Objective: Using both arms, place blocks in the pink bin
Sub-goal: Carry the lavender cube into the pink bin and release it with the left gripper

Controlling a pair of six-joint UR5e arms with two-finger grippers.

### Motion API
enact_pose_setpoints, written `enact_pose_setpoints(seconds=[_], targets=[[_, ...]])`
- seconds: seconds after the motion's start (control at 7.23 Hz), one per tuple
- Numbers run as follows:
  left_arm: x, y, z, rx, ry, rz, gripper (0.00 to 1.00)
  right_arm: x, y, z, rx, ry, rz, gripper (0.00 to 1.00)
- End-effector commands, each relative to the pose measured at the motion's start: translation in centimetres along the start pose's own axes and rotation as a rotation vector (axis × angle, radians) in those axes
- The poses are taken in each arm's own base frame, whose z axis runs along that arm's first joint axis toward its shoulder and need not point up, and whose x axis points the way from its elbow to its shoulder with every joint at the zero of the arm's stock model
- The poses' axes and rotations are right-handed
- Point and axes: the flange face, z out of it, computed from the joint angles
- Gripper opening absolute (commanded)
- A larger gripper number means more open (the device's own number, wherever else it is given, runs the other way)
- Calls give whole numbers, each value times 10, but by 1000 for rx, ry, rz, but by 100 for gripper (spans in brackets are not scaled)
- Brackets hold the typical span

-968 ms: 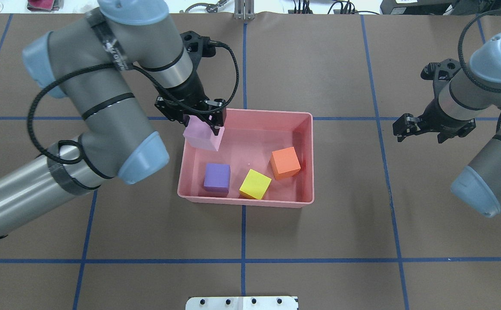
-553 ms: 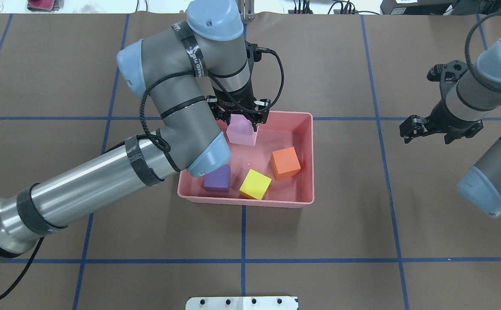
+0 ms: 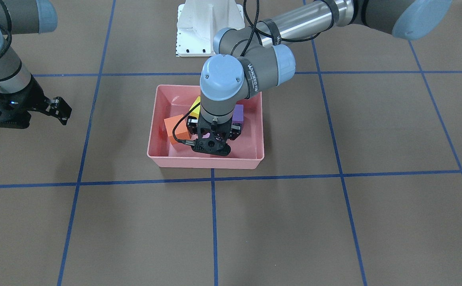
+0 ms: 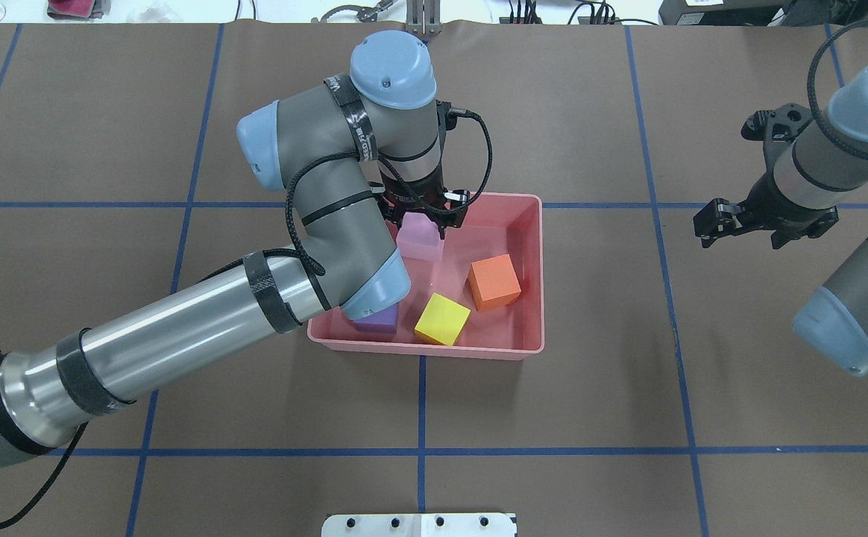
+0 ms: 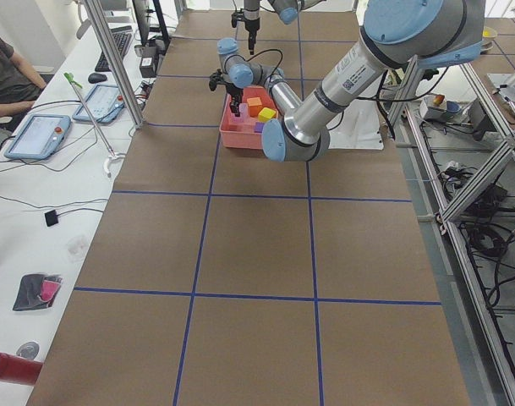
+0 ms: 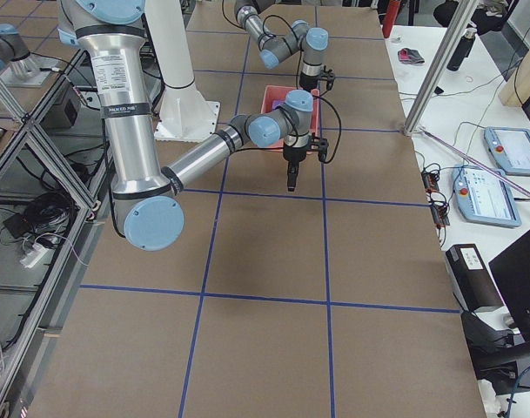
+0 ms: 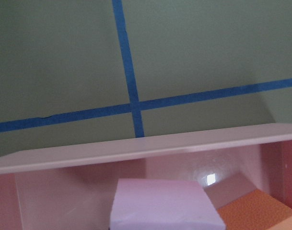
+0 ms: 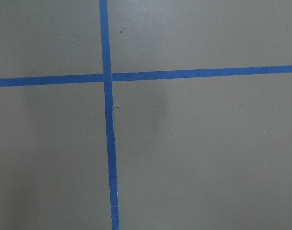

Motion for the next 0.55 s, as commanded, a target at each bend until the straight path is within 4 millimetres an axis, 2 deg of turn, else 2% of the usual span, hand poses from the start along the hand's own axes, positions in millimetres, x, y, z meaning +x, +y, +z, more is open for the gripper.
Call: enact_pose_setpoints(seconds=[0.0, 0.14, 0.41], targets=[[-2, 0, 10, -3, -17, -4, 15, -1, 0, 0, -1, 0, -1, 99], [-3, 0, 13, -7, -21, -6, 28, 0, 1, 1, -2, 1, 0, 99], [-5, -3, 23, -4, -16, 0, 66, 0, 1, 0, -7, -4, 0, 99]])
